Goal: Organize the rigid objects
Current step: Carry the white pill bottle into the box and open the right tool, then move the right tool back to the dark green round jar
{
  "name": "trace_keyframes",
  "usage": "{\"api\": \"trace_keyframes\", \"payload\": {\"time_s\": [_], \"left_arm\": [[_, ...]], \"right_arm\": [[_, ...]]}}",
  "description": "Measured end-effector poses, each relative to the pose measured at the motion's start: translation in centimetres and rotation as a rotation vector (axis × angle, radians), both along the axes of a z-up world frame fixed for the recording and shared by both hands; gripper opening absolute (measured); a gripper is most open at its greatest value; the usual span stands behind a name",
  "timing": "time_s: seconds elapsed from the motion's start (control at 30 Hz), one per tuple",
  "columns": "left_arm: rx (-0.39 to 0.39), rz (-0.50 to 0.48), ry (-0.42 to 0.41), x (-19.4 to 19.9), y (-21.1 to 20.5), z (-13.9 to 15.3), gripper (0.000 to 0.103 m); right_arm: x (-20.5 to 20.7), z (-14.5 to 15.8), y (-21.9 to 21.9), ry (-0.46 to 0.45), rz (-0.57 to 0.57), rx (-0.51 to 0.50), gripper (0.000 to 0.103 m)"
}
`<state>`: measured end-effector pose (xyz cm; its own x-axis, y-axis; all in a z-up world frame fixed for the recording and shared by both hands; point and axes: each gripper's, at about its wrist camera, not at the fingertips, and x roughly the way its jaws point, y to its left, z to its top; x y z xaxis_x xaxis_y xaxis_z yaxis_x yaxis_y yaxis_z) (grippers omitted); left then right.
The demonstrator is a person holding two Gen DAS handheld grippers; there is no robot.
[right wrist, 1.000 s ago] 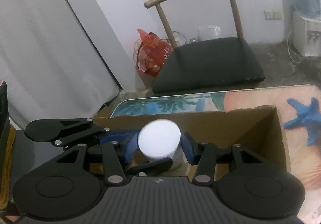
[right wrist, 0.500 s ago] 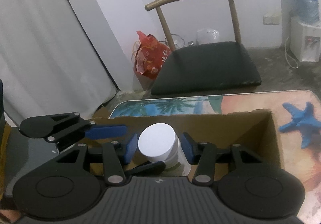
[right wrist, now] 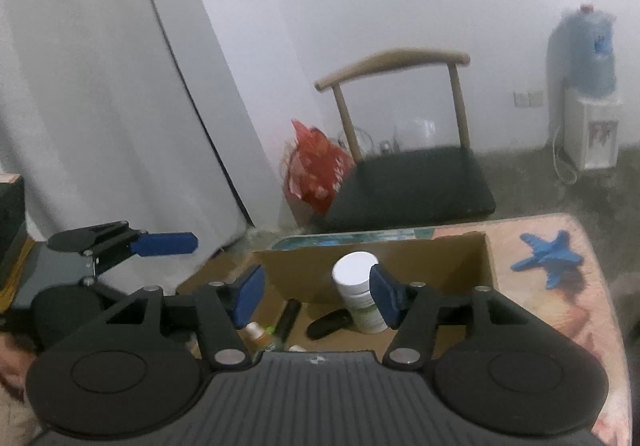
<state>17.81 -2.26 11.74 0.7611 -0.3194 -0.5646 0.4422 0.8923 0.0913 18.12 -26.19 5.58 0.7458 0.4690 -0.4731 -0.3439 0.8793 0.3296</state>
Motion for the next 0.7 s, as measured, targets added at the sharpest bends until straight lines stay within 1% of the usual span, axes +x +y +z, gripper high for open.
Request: {"api": "trace_keyframes", "payload": {"time_s": [0.1,0.2,0.27,0.37,0.43,0.53,0.7], "left_arm": [[-0.036,-0.002,-0.007,-2.8,1.3,0.0,0.096],[-0.079,0.007,0.015,-5.3,2.3,-1.0,0.097],[-0.111,0.024,0.031,-7.0,2.7,-2.2,0.097],[-0.136,0.012,0.046,-9.5,2.9,-3.8,0.097],[-0.136,-0.012,0.066,-10.8,2.7,-5.0,0.097],[-0.106,-0.056,0.105,-12.1,1.9,-7.0,0.097],[-0.063,-0.14,0.185,-12.8,-1.1,-9.4,0.097]], "right_arm": [[-4.0,0.3,-0.9,-0.036,-0.008,0.029,0.066],[-7.4,-0.9,-1.9,-0.034,-0.031,0.064,0.067],[-9.1,-2.3,-2.4,-0.008,-0.056,0.097,0.067],[-10.8,-5.0,-3.2,0.059,-0.102,0.147,0.067],[-11.5,-6.6,-3.8,0.101,-0.126,0.169,0.067],[-11.9,-8.5,-4.4,0.149,-0.146,0.191,0.067],[-11.2,-10.6,-4.5,0.181,-0.112,0.22,0.067]]}}
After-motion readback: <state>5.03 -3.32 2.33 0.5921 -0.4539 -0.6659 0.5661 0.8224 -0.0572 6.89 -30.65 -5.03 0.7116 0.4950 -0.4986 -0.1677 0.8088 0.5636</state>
